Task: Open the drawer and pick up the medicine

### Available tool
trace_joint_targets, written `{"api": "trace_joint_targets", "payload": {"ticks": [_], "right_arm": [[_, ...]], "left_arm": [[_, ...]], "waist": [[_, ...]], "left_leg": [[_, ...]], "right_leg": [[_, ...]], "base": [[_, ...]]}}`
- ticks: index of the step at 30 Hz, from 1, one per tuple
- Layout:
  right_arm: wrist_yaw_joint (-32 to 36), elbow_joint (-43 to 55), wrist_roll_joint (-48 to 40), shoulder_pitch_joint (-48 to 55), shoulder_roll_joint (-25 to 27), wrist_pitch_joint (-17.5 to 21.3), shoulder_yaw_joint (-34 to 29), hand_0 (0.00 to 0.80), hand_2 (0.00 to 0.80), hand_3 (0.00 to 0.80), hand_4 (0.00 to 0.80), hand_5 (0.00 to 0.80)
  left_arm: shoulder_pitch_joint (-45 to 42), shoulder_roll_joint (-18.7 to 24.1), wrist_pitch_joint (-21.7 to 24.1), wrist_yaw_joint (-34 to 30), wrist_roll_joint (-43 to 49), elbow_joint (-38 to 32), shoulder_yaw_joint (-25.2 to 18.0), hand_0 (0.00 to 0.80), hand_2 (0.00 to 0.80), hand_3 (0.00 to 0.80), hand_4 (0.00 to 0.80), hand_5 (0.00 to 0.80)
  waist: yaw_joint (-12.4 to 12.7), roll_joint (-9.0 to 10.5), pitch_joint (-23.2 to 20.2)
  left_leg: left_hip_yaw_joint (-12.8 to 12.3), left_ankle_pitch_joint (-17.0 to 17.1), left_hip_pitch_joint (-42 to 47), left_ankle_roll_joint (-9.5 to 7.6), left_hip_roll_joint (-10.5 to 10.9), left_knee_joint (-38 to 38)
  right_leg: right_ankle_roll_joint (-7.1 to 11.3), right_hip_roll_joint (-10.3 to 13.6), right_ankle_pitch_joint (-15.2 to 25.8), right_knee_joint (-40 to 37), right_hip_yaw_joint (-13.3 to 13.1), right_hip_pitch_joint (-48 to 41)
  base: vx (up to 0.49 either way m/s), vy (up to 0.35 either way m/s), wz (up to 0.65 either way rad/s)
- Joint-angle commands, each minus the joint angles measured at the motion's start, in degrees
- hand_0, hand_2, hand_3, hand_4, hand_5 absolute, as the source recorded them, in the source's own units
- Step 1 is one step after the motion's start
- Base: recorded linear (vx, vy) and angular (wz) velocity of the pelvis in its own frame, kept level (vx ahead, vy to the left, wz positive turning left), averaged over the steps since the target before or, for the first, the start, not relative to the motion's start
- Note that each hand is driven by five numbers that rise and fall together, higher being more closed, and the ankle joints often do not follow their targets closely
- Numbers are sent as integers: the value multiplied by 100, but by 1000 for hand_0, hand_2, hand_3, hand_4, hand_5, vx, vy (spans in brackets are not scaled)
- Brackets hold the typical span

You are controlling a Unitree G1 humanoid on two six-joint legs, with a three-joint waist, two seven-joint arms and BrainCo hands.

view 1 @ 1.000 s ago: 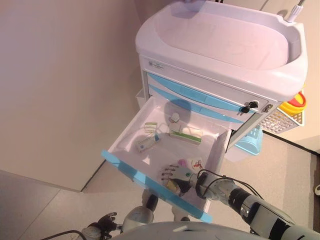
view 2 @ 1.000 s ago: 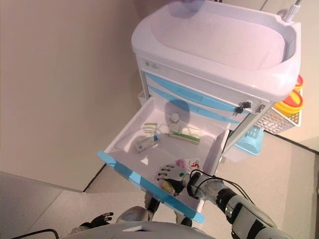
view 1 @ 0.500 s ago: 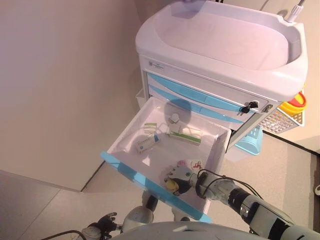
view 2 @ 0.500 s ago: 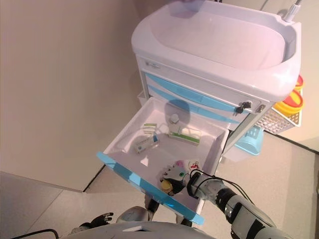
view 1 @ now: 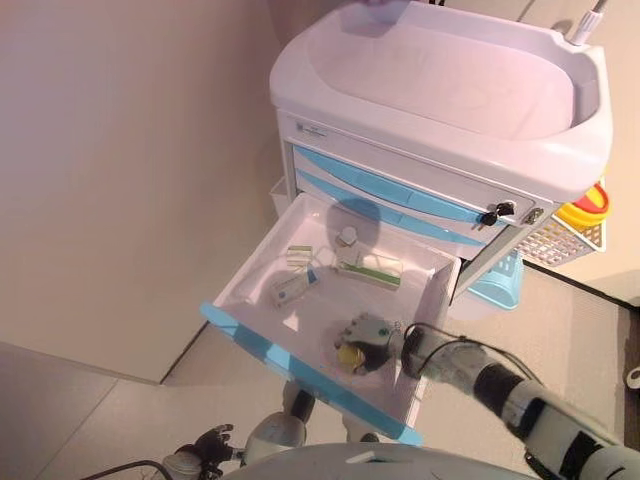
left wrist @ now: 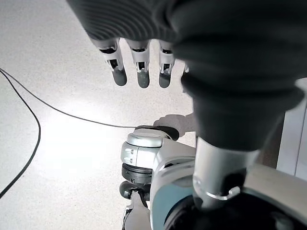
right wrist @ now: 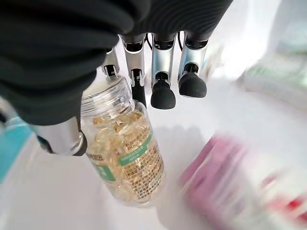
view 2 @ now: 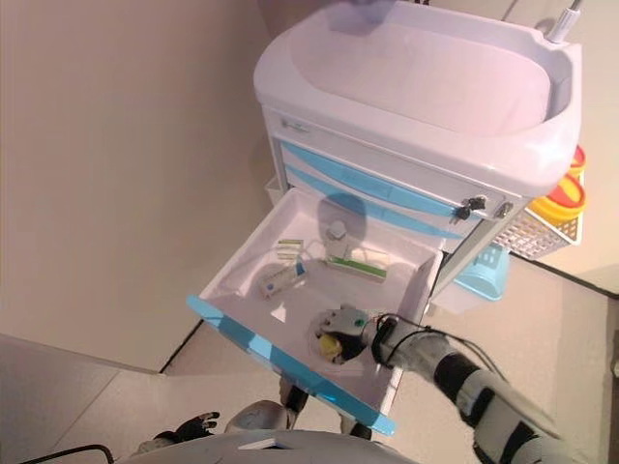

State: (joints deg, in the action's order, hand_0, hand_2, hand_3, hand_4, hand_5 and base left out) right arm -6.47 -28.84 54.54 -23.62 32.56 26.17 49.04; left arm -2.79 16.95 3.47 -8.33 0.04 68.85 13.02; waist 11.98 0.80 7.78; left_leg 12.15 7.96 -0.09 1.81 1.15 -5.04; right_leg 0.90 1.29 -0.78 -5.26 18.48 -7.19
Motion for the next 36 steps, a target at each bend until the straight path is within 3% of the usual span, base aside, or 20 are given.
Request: {"api": "trace_joint_targets", "payload": {"ticks": [1,7,11,14,19,28,36], "right_arm": [[698,1328,-1372,-664,444,-191,-452,800,800,800,800,800],[1963,2591,-3405,-944,1124,-679,-1775,800,800,800,800,800],[2638,2916,-5467,-989,1232,-1563,-2665,800,800,800,800,800],[2717,2784,-6428,-1195,1131,-1926,-3140,800,800,800,800,800],[2094,2034,-6986,-2148,1256,-1870,-3488,800,800,800,800,800],[1107,-670,-7479,-4495,1999,-2142,-2637,800,800,800,800,800],[552,-2207,-7246,-5687,2248,-2320,-1926,800,800,800,800,800]], "left_arm": [[260,75,-57,-48,-42,202,-53,0,0,0,0,0],[164,51,-78,-16,-185,198,-249,0,0,0,0,0],[87,37,-28,-14,-255,259,-311,0,0,0,0,0],[74,48,-16,-21,-267,337,-304,0,0,0,0,0],[38,93,-57,-7,-311,364,-186,0,0,0,0,0],[62,222,-148,0,-528,316,219,0,0,0,0,0],[17,368,-149,-24,-653,301,369,0,0,0,0,0]], "waist": [[-113,297,100],[-363,364,23],[-494,389,-30],[-543,407,-59],[-494,449,-102],[-137,554,-144],[141,578,-82]], "left_leg": [[-218,-604,200,-5,94,32],[-441,-638,278,-18,26,4],[-590,-684,350,-21,-6,4],[-663,-710,404,-17,-14,4],[-731,-762,504,2,-22,4],[-595,-808,580,13,36,58],[-355,-760,504,9,112,61]], "right_leg": [[220,183,-31,355,-246,111],[217,153,-14,346,-470,116],[210,159,-2,328,-560,75],[200,160,-2,332,-603,55],[203,171,-28,344,-602,-15],[195,178,-29,298,-495,-166],[218,210,1,248,-336,-185]], "base": [[-11,27,-18],[6,37,-15],[25,42,-17],[38,29,-4],[47,27,-5],[63,23,2],[33,30,9]]}}
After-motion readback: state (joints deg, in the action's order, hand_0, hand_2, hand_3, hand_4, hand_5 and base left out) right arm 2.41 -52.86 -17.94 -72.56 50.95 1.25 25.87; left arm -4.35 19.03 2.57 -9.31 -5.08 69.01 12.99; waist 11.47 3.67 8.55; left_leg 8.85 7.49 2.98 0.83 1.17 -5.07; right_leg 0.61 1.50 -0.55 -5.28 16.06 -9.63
